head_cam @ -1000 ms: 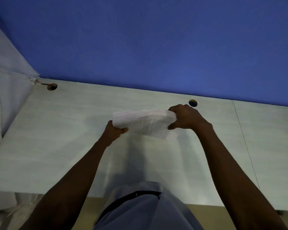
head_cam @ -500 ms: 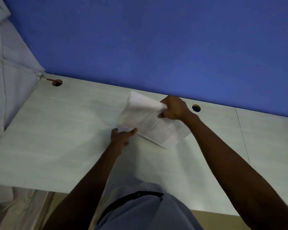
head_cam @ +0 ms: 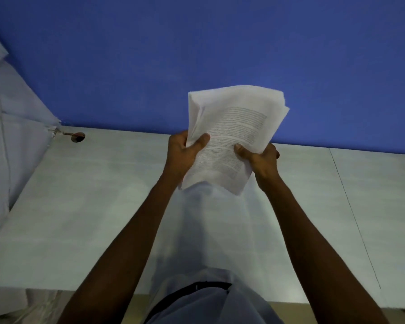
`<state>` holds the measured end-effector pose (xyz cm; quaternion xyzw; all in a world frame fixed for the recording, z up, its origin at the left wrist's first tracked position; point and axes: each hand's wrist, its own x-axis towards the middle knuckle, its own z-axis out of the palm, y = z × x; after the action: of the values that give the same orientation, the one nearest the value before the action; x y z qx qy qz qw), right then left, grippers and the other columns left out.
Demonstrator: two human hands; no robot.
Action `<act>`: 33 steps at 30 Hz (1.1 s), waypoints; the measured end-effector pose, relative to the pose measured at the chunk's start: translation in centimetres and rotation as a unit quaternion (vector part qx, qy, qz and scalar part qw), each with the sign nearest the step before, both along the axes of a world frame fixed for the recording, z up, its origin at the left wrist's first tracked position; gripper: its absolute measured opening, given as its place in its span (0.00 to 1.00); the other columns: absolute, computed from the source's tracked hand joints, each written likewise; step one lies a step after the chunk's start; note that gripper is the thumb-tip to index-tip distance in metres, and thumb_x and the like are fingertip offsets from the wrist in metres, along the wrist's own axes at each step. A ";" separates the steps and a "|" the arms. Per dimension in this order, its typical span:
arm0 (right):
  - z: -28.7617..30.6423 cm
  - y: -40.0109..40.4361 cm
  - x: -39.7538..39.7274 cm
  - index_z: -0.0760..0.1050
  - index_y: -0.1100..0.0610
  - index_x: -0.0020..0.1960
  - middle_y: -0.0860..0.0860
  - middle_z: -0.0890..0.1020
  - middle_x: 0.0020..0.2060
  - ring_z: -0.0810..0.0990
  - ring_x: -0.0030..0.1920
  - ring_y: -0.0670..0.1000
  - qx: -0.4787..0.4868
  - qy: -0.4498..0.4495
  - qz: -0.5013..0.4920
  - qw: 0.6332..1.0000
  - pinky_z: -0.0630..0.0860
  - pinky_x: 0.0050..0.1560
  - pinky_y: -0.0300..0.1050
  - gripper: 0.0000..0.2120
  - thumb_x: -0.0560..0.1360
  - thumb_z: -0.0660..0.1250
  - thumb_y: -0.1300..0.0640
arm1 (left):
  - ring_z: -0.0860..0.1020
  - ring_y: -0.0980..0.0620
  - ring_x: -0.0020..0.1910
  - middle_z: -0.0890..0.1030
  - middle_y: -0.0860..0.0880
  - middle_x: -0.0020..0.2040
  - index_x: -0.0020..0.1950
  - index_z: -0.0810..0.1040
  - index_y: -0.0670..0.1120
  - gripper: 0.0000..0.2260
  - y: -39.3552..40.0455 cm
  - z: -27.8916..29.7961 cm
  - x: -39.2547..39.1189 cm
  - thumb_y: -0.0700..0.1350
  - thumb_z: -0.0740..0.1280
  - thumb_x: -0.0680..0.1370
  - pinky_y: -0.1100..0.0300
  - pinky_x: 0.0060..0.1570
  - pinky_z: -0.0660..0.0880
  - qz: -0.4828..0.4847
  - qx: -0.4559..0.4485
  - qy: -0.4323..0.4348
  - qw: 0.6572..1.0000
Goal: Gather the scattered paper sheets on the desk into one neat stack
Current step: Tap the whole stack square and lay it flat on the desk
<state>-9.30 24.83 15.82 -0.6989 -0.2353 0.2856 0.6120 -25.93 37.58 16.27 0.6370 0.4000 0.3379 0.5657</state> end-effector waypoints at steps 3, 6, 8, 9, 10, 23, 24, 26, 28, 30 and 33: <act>-1.3 -0.7 -0.8 0.76 0.48 0.50 0.43 0.82 0.48 0.83 0.47 0.43 0.027 0.009 -0.013 1.000 0.82 0.44 0.36 0.16 0.72 0.79 0.63 | 0.83 0.61 0.41 0.83 0.56 0.44 0.53 0.81 0.45 0.11 -0.3 -0.9 -0.8 0.48 0.76 0.74 0.67 0.42 0.80 0.009 -0.010 0.014 1.000; -4.8 -2.4 -1.4 0.80 0.50 0.57 0.46 0.86 0.52 0.86 0.52 0.46 -0.029 -0.009 0.033 0.999 0.84 0.47 0.42 0.21 0.68 0.83 0.61 | 0.82 0.64 0.40 0.82 0.53 0.47 0.54 0.80 0.45 0.16 -1.4 -3.5 -2.3 0.35 0.78 0.70 0.68 0.38 0.80 0.007 -0.074 0.023 0.997; -6.6 -3.4 -1.8 0.79 0.53 0.61 0.50 0.85 0.56 0.85 0.56 0.52 -0.069 -0.007 0.044 0.997 0.84 0.51 0.46 0.27 0.66 0.83 0.63 | 0.81 0.56 0.49 0.81 0.50 0.53 0.58 0.78 0.46 0.24 -1.8 -5.2 -3.1 0.29 0.77 0.67 0.62 0.45 0.81 -0.002 -0.116 0.061 0.991; -7.0 -3.7 -2.0 0.78 0.51 0.61 0.51 0.84 0.57 0.84 0.56 0.52 -0.075 -0.006 0.044 0.996 0.83 0.52 0.48 0.28 0.66 0.83 0.64 | 0.80 0.50 0.54 0.80 0.48 0.56 0.61 0.77 0.45 0.26 -1.7 -5.7 -3.2 0.28 0.77 0.67 0.54 0.52 0.81 -0.012 -0.128 0.079 0.989; -7.3 -3.9 -2.0 0.77 0.49 0.60 0.52 0.83 0.57 0.83 0.55 0.51 -0.075 -0.008 0.046 0.996 0.83 0.53 0.48 0.28 0.66 0.83 0.66 | 0.79 0.45 0.58 0.79 0.46 0.58 0.64 0.77 0.44 0.28 -1.6 -6.0 -3.2 0.27 0.75 0.68 0.48 0.56 0.79 -0.019 -0.137 0.092 0.986; -8.7 -3.7 -1.2 0.76 0.42 0.56 0.48 0.84 0.54 0.83 0.55 0.49 -0.095 -0.013 0.084 0.992 0.83 0.54 0.49 0.31 0.64 0.83 0.68 | 0.72 0.39 0.66 0.75 0.40 0.66 0.70 0.70 0.41 0.36 0.0 -8.6 -2.3 0.21 0.70 0.65 0.40 0.66 0.73 -0.032 -0.174 0.139 0.974; -8.7 -3.7 -1.0 0.77 0.43 0.56 0.50 0.84 0.55 0.83 0.56 0.51 -0.097 -0.013 0.087 0.991 0.83 0.55 0.50 0.31 0.64 0.83 0.68 | 0.72 0.39 0.66 0.75 0.40 0.66 0.70 0.70 0.41 0.35 0.4 -8.8 -2.3 0.22 0.70 0.65 0.40 0.66 0.73 -0.040 -0.174 0.142 0.974; -8.8 -3.7 -0.5 0.78 0.49 0.60 0.54 0.83 0.59 0.82 0.59 0.56 -0.119 -0.019 0.099 0.988 0.82 0.58 0.55 0.29 0.64 0.83 0.66 | 0.74 0.40 0.66 0.77 0.41 0.64 0.67 0.73 0.44 0.32 0.9 -9.0 -2.6 0.25 0.74 0.67 0.40 0.66 0.73 -0.067 -0.166 0.147 0.973; -9.0 -4.1 0.1 0.76 0.56 0.67 0.55 0.82 0.63 0.80 0.62 0.57 -0.150 -0.024 0.121 0.981 0.80 0.62 0.57 0.31 0.67 0.82 0.65 | 0.77 0.43 0.63 0.79 0.42 0.64 0.66 0.76 0.44 0.27 1.0 -9.6 -3.5 0.30 0.76 0.69 0.43 0.66 0.74 -0.092 -0.146 0.155 0.973; -9.4 -4.7 0.6 0.76 0.57 0.68 0.54 0.82 0.63 0.81 0.62 0.56 -0.159 -0.027 0.125 0.979 0.80 0.64 0.57 0.27 0.71 0.79 0.64 | 0.79 0.46 0.60 0.81 0.43 0.64 0.65 0.78 0.42 0.24 0.9 -10.4 -4.6 0.33 0.76 0.71 0.44 0.65 0.75 -0.095 -0.121 0.146 0.977; -9.6 -4.6 0.8 0.81 0.60 0.64 0.56 0.85 0.60 0.84 0.59 0.57 -0.171 -0.086 0.085 0.978 0.81 0.62 0.58 0.20 0.73 0.78 0.63 | 0.81 0.42 0.59 0.82 0.40 0.62 0.64 0.79 0.38 0.21 0.8 -10.7 -5.1 0.36 0.76 0.72 0.47 0.63 0.77 -0.066 -0.052 0.161 0.983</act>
<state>-8.50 20.23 6.24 -0.7929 -0.2932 0.3111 0.4342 -30.99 38.39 5.58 0.6780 0.4595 0.1718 0.5474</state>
